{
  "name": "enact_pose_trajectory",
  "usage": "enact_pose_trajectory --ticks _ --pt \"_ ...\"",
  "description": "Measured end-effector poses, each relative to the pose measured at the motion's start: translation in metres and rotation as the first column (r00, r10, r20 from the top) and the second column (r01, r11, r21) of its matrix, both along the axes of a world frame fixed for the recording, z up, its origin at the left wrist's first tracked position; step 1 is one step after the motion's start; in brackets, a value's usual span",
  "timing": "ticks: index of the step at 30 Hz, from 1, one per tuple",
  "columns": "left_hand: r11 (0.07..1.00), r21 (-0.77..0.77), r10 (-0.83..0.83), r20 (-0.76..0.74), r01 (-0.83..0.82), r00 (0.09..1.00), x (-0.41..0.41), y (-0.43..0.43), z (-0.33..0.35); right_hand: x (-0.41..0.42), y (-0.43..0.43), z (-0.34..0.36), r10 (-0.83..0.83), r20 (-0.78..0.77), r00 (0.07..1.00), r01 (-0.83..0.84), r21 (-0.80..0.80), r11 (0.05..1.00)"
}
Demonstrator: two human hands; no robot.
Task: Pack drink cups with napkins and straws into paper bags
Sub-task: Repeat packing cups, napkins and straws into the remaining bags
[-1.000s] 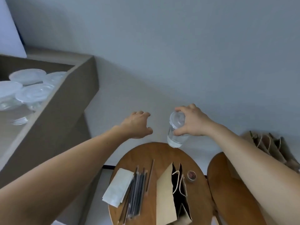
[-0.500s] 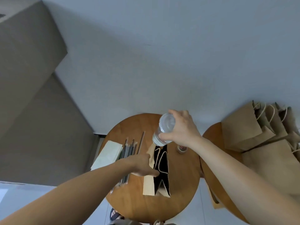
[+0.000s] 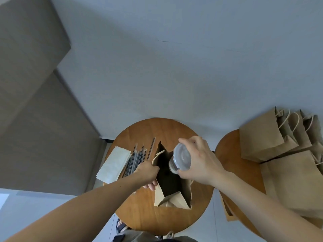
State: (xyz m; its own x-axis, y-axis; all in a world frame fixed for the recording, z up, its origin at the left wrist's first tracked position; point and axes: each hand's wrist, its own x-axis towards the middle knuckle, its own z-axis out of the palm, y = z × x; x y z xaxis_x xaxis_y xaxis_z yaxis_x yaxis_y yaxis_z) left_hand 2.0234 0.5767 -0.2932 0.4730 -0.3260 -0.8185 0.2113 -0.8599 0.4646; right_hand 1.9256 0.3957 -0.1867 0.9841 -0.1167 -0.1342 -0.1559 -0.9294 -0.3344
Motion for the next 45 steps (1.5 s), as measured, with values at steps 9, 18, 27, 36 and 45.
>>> enact_pose_trajectory --ticks 9,18,27,36,45 --pt "0.989 -0.115 -0.086 0.047 0.091 0.995 -0.008 -0.001 0.007 -0.010 0.022 -0.038 0.363 -0.303 0.881 -0.440 -0.247 0.863" --pt "0.986 -0.114 -0.108 0.132 0.123 0.985 -0.013 0.014 0.006 0.020 0.049 -0.120 0.000 -0.512 0.859 -0.143 -0.238 0.961" --pt "0.997 -0.064 -0.026 0.171 0.038 0.985 -0.007 0.027 -0.002 0.020 0.049 -0.196 -0.030 -0.474 0.880 -0.062 -0.177 0.982" --pt "0.996 -0.048 -0.063 0.253 0.078 0.965 -0.003 0.016 0.005 0.016 0.052 -0.198 -0.004 -0.437 0.900 -0.080 -0.173 0.982" --pt "0.981 -0.038 -0.171 0.290 0.190 0.942 -0.006 0.008 0.020 0.027 0.058 -0.166 -0.040 -0.551 0.834 -0.072 -0.180 0.981"
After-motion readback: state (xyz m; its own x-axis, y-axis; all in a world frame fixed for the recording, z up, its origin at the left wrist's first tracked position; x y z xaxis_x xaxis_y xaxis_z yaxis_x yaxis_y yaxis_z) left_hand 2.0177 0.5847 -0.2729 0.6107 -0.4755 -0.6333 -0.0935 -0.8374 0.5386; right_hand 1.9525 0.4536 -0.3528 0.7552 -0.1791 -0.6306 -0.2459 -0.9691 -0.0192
